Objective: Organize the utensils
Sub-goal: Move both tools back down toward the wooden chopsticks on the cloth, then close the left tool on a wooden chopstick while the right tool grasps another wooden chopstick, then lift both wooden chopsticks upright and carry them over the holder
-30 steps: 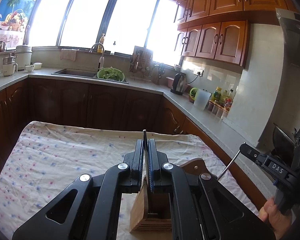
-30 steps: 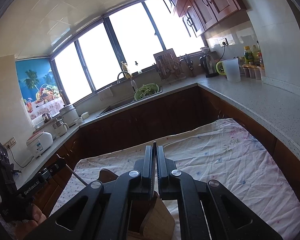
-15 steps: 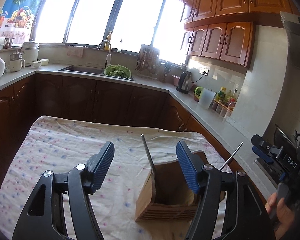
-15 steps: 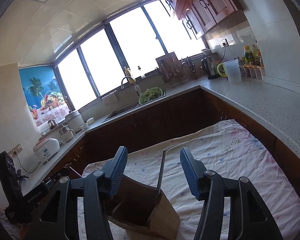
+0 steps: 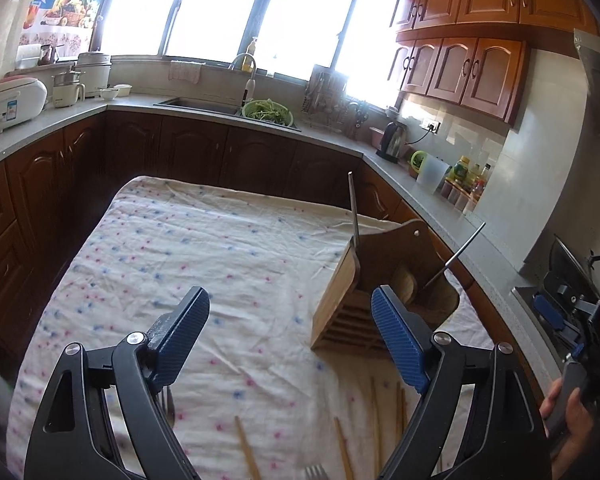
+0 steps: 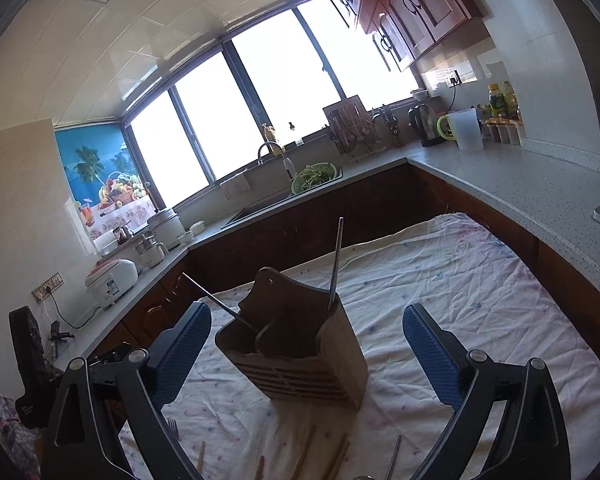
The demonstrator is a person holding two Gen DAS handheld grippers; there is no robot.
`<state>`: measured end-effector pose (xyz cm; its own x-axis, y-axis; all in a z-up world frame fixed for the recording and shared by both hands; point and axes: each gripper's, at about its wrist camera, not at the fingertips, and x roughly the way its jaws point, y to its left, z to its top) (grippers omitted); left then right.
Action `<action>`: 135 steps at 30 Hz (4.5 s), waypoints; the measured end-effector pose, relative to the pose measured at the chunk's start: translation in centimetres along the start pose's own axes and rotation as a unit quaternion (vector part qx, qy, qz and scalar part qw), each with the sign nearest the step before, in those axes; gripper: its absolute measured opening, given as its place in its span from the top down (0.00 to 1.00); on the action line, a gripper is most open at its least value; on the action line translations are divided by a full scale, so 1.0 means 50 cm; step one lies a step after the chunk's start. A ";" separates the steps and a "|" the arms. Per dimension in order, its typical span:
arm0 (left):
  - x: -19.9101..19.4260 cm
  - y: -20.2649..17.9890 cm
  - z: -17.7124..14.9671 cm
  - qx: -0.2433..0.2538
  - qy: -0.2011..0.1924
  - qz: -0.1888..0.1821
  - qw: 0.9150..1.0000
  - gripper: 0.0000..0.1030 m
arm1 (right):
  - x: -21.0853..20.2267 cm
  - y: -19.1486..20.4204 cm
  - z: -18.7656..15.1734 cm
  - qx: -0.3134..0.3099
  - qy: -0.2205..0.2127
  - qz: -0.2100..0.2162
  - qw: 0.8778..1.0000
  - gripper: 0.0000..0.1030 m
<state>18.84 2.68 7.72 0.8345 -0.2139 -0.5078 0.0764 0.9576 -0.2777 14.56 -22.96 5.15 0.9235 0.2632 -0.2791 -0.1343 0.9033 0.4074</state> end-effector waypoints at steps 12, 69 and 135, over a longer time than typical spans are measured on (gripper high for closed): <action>-0.062 0.067 -0.131 -0.026 0.047 0.031 0.998 0.17 | -0.089 -0.005 -0.104 0.003 0.027 -0.017 0.999 0.05; 0.169 0.024 -0.230 0.095 0.226 0.067 0.967 0.87 | 0.261 0.061 -0.286 -0.112 0.269 -0.089 0.953 0.88; -0.184 -0.044 0.031 0.041 -0.052 -0.083 0.994 0.96 | -0.059 0.102 0.016 -0.056 0.035 0.039 0.997 0.95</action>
<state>11.82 2.84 14.25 0.8588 -0.3526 -0.3718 0.2578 0.9244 -0.2812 11.46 -19.39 8.72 0.8818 0.3529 -0.3130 -0.2472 0.9108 0.3306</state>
